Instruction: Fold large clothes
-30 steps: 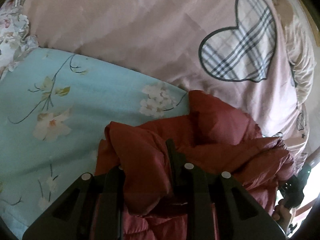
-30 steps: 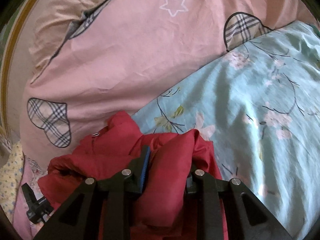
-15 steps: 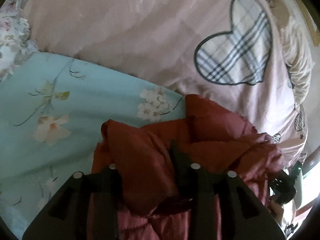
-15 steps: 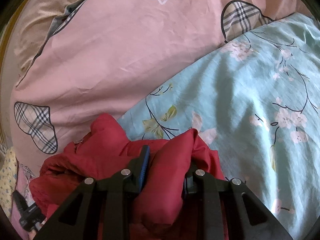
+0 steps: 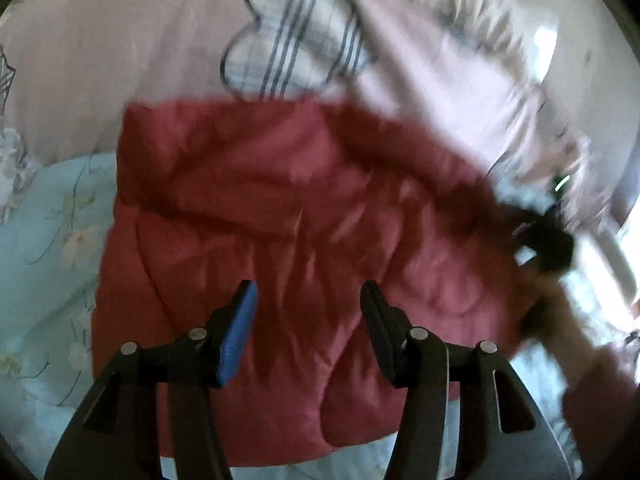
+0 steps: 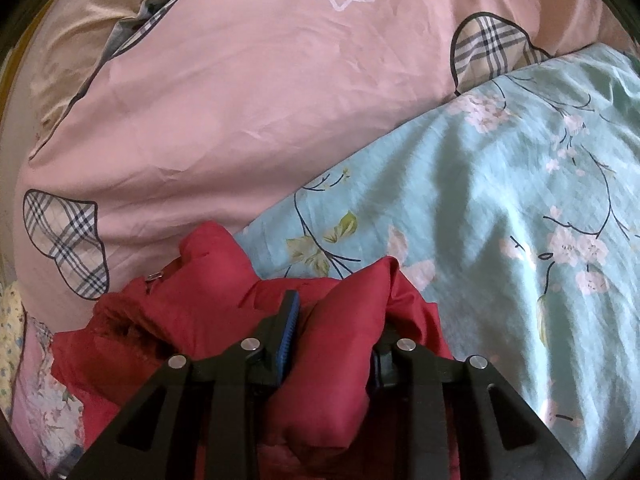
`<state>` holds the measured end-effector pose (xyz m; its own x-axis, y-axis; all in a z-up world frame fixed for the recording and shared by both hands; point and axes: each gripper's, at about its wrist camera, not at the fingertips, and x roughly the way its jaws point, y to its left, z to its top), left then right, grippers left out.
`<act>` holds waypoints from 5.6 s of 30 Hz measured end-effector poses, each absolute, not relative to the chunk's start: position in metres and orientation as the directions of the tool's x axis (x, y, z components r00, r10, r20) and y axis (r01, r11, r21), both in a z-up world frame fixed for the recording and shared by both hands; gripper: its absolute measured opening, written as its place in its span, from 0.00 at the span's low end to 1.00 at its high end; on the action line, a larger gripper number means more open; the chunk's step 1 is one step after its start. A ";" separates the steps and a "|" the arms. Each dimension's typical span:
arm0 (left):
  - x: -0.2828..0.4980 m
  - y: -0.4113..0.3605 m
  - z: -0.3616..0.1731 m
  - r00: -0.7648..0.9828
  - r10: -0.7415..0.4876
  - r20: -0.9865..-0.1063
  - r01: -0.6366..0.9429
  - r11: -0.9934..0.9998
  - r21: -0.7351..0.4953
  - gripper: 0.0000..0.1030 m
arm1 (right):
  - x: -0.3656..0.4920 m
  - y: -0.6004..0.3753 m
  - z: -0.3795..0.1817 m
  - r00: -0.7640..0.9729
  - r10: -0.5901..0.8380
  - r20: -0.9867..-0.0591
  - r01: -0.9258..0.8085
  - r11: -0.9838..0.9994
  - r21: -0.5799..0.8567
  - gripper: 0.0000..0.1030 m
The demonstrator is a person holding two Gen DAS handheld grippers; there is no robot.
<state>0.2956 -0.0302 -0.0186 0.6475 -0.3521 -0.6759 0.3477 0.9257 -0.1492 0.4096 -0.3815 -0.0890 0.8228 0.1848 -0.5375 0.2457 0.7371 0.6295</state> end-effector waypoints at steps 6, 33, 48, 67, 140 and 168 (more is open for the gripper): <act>0.320 -0.038 -0.044 0.660 -0.275 -0.699 0.281 0.953 -0.110 0.51 | 0.360 -0.374 -0.040 0.864 0.150 -0.480 0.174 0.806 0.565 0.52; 0.418 0.031 -0.051 0.604 -0.269 -0.750 0.153 0.963 -0.222 0.28 | 0.425 -0.318 -0.089 0.723 0.223 -0.654 0.068 0.919 0.388 0.74; 0.405 0.034 -0.031 0.602 -0.297 -0.741 0.155 0.954 -0.257 0.33 | 0.423 -0.318 -0.064 0.719 0.216 -0.660 0.089 0.914 0.396 0.74; 0.315 0.115 -0.028 0.645 -0.402 -0.650 0.153 0.901 -0.406 0.65 | 0.301 -0.360 -0.059 0.746 0.256 -0.615 0.038 0.905 0.423 0.75; 0.229 0.133 -0.030 0.470 -0.679 -0.563 0.314 0.725 -0.613 0.38 | 0.202 -0.348 -0.081 0.593 0.653 -0.471 -0.034 0.605 0.796 0.37; 0.194 0.147 -0.080 0.475 -0.603 -0.641 0.223 0.787 -0.575 0.48 | 0.169 -0.343 -0.120 0.595 0.647 -0.478 0.033 0.574 0.818 0.57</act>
<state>0.1939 0.1467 -0.0802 0.4751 -0.6029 -0.6409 0.2228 0.7870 -0.5753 0.1687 -0.3432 -0.1205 0.5946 0.6468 -0.4776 0.0333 0.5737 0.8184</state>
